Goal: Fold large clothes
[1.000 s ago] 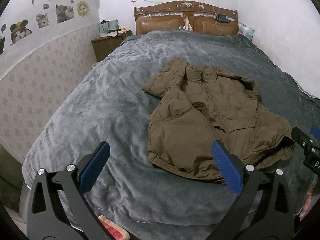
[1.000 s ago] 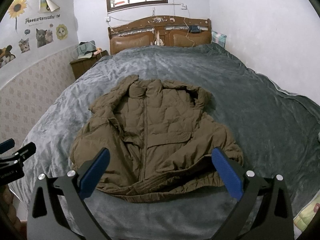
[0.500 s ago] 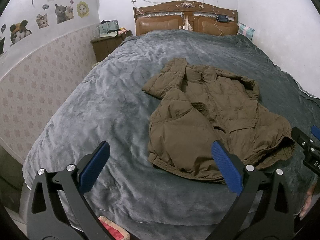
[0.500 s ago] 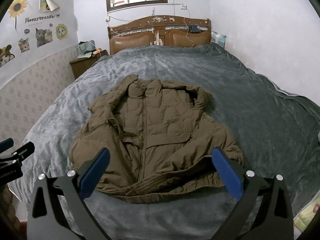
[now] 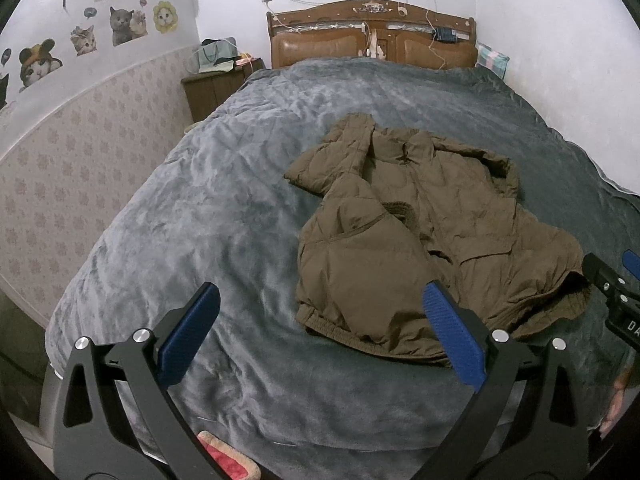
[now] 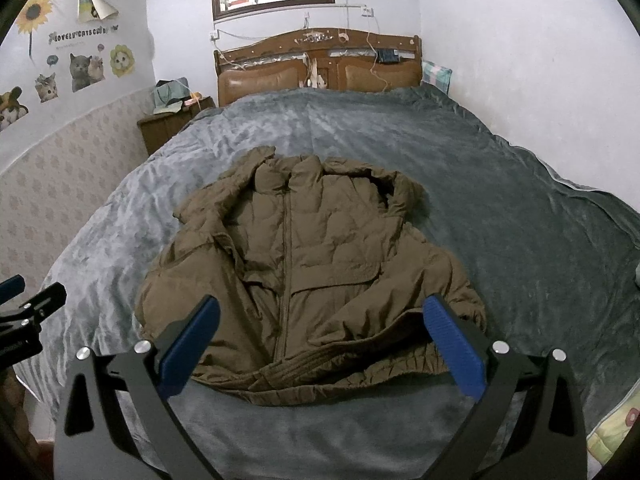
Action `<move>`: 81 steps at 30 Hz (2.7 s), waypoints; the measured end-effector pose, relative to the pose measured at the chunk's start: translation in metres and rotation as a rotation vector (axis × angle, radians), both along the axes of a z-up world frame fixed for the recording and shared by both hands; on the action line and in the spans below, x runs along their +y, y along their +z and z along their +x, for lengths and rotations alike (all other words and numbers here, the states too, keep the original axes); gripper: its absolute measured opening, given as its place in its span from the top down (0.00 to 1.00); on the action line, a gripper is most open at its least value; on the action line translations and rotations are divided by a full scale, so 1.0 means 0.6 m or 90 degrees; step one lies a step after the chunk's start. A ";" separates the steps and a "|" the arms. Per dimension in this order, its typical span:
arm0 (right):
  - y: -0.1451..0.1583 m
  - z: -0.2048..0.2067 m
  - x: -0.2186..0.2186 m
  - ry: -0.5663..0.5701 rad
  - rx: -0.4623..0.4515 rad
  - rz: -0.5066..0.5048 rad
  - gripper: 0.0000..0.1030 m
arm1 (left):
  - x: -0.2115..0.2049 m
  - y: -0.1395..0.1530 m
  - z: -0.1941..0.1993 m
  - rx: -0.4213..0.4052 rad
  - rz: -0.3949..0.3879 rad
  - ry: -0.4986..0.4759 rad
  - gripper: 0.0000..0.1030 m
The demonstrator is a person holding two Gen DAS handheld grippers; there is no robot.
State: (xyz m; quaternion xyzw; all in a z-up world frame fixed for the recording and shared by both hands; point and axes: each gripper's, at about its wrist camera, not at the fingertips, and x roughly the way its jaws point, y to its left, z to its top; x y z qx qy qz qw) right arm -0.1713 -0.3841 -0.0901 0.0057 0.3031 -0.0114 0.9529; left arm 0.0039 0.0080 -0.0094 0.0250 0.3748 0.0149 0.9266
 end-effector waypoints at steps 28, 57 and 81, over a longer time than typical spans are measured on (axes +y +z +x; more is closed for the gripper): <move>-0.021 0.012 0.000 -0.006 0.012 -0.007 0.01 | -0.006 -0.014 0.011 0.019 0.011 0.005 0.03; -0.026 0.020 -0.020 -0.019 -0.002 -0.032 0.01 | 0.001 -0.029 0.020 0.004 -0.005 -0.008 0.03; -0.133 0.181 -0.254 -0.080 0.142 0.067 0.01 | 0.036 -0.202 0.225 0.115 0.019 -0.027 0.03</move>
